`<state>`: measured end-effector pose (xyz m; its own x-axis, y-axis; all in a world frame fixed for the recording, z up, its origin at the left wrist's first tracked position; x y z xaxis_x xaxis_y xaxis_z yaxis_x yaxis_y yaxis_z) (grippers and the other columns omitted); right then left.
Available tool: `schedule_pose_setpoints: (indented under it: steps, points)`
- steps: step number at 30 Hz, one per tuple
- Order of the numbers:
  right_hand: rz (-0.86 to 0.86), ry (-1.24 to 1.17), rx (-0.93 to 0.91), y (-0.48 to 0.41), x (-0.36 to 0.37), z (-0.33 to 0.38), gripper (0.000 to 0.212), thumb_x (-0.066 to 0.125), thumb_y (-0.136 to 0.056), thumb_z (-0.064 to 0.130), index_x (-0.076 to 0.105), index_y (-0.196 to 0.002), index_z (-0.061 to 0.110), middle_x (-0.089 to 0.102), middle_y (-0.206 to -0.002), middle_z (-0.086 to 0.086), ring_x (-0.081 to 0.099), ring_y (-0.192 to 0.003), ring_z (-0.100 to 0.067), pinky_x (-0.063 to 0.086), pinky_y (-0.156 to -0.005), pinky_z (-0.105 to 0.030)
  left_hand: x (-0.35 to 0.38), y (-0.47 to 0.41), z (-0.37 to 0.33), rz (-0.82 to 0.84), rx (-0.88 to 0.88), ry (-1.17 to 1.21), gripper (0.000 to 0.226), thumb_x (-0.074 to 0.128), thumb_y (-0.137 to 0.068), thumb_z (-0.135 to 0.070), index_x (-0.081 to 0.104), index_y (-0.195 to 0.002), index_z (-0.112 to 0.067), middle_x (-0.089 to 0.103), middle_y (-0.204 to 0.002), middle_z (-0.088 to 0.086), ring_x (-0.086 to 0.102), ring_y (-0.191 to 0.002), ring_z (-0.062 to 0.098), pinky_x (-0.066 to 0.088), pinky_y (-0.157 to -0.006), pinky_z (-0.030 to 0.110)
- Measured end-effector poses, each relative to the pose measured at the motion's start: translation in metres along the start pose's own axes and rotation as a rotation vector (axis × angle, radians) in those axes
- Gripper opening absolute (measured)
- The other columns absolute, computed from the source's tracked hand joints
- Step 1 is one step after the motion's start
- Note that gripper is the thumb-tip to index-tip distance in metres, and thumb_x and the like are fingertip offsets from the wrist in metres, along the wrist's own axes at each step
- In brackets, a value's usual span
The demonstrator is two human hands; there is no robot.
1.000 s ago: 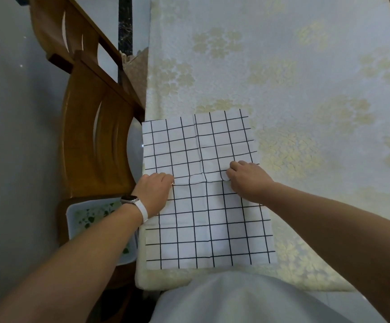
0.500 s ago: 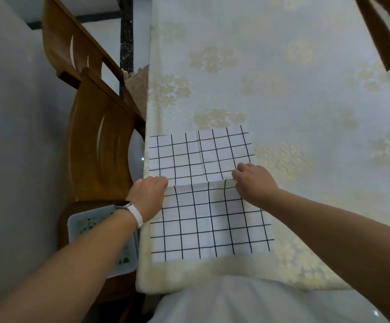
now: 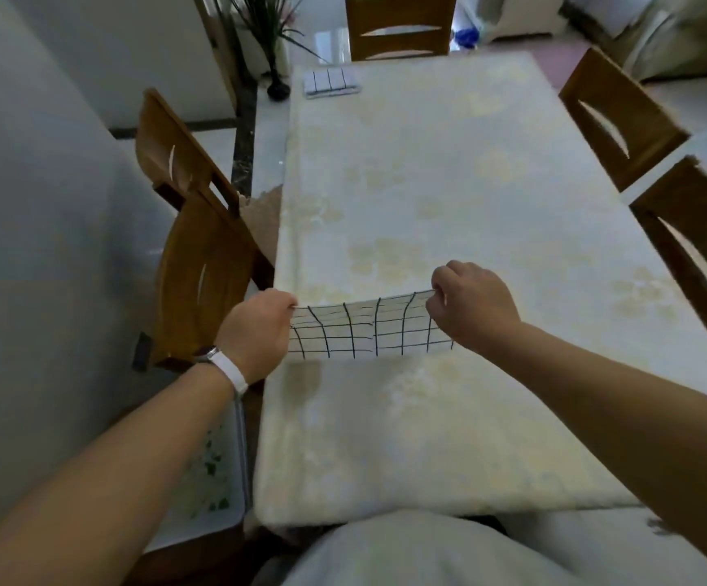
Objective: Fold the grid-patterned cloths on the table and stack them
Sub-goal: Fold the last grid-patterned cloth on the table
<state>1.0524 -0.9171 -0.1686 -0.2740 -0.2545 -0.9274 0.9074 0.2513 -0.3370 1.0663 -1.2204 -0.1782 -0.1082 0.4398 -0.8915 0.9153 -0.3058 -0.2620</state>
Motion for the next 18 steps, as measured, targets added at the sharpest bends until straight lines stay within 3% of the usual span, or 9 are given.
schedule_pose_setpoints:
  steps: [4,10,18]
  points:
    - [-0.050,0.013,0.015,0.017,-0.029,0.012,0.009,0.060,-0.068,0.013,0.054,-0.067,0.006,0.055,-0.062,-0.011,0.050,-0.055,-0.034,0.039,-0.050,-0.031,-0.022,0.019,-0.021,-0.155,0.088,0.062,0.029,0.043,-0.090,-0.021,0.067,-0.092,-0.004,0.066,-0.079,0.011,0.060,-0.069,0.028,0.052,-0.058,0.038]
    - [-0.051,0.060,0.081,0.042,-0.062,0.026,0.013,0.062,-0.074,0.016,0.052,-0.069,0.010,0.055,-0.066,-0.007,0.051,-0.062,-0.032,0.035,-0.053,-0.029,-0.041,0.040,-0.038,-0.226,0.173,0.105,0.027,0.046,-0.089,-0.019,0.068,-0.090,-0.004,0.067,-0.075,0.011,0.061,-0.065,0.026,0.050,-0.057,0.033]
    - [0.104,0.091,0.121,0.050,-0.070,0.032,0.015,0.055,-0.082,0.021,0.046,-0.072,0.013,0.049,-0.068,-0.002,0.045,-0.064,-0.026,0.032,-0.057,-0.029,-0.041,0.040,-0.038,-0.084,0.092,0.122,0.024,0.046,-0.089,-0.022,0.067,-0.092,-0.011,0.064,-0.071,0.002,0.056,-0.060,0.019,0.044,-0.052,0.028]
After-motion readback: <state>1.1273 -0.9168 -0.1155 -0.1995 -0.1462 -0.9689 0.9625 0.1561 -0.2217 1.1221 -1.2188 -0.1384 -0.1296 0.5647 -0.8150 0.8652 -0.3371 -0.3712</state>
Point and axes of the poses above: each hand's wrist, its own y-axis away from the middle knuckle, its own x-axis out of the palm, z = x × y, the point moved 2 cm from there along -y, towards the middle knuckle
